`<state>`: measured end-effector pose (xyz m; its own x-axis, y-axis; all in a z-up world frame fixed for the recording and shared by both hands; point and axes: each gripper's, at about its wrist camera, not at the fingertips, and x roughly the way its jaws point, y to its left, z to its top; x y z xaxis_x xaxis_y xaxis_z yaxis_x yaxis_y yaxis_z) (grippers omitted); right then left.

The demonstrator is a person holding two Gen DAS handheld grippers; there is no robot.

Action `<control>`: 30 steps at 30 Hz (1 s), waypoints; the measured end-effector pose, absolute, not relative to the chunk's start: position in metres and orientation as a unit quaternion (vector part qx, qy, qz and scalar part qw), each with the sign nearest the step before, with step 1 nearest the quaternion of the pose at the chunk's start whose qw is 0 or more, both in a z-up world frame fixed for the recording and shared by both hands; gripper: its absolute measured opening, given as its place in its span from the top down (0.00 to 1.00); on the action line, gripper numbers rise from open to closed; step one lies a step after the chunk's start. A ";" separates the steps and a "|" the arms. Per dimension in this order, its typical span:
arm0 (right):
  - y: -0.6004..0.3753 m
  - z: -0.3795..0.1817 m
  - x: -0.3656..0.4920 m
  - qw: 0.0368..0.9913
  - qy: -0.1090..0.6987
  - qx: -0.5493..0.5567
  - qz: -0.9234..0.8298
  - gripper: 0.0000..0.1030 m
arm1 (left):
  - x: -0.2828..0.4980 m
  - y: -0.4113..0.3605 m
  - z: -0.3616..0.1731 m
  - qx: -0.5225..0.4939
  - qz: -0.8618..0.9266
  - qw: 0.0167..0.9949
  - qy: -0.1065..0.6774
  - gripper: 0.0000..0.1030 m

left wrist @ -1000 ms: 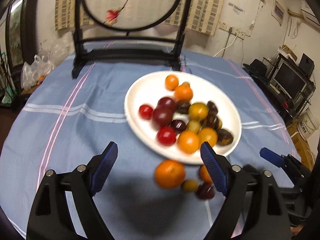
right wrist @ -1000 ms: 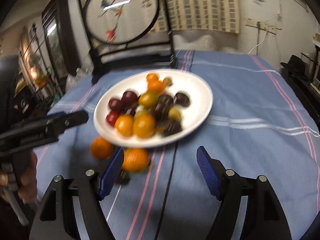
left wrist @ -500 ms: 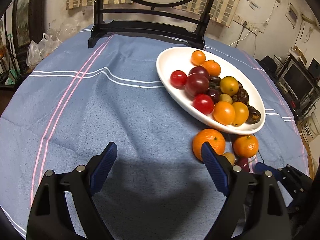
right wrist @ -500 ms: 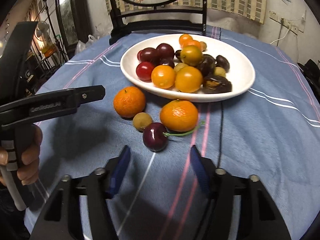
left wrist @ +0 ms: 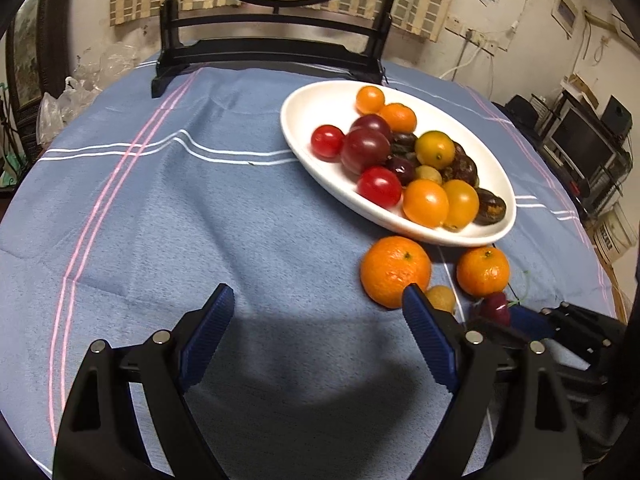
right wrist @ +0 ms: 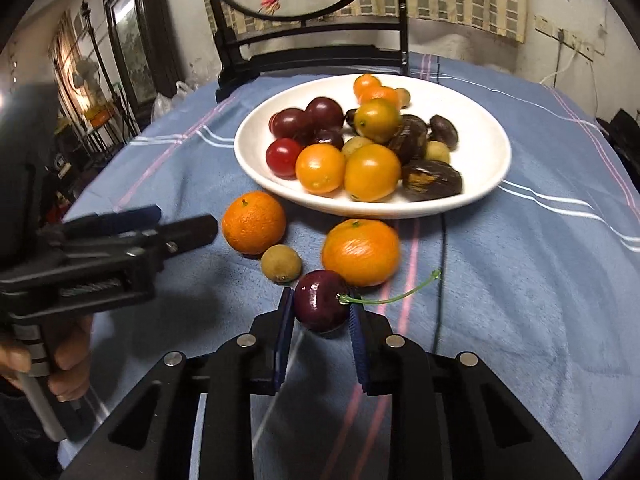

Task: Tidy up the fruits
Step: 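Grasp a dark red cherry with the right gripper while the left gripper grasps a mandarin, then carry both fruits over the plate and open both grippers to release them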

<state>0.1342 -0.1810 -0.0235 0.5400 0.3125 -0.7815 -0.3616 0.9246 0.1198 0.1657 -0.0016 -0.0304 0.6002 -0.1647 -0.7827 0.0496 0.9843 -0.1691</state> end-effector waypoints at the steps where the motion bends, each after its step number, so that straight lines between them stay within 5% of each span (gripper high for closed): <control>1: -0.186 -0.021 0.131 0.878 0.437 -0.022 0.194 0.74 | 0.166 -0.003 -0.032 -0.065 -0.063 0.891 0.445 0.19; 10: -0.215 -0.014 0.121 0.887 0.418 0.009 0.197 0.74 | 0.173 -0.025 -0.035 -0.067 -0.074 0.879 0.466 0.20; 16: -0.221 -0.009 0.118 0.891 0.407 0.017 0.202 0.74 | 0.189 -0.046 -0.033 -0.071 -0.074 0.875 0.473 0.31; 18: -0.223 -0.009 0.117 0.892 0.405 0.017 0.203 0.74 | 0.194 -0.050 -0.032 -0.076 -0.075 0.874 0.473 0.45; 23: -0.224 -0.008 0.116 0.895 0.399 0.017 0.200 0.74 | 0.196 -0.055 -0.031 -0.068 -0.064 0.876 0.474 0.60; 30: -0.227 -0.006 0.116 0.901 0.389 0.021 0.194 0.74 | 0.177 -0.037 -0.030 -0.093 -0.074 0.869 0.481 0.60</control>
<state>0.1161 -0.2265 -0.0063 0.6229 0.3654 -0.6917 -0.3329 0.9240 0.1884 0.1773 -0.0374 -0.0297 0.5271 -0.2172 -0.8216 0.0389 0.9720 -0.2319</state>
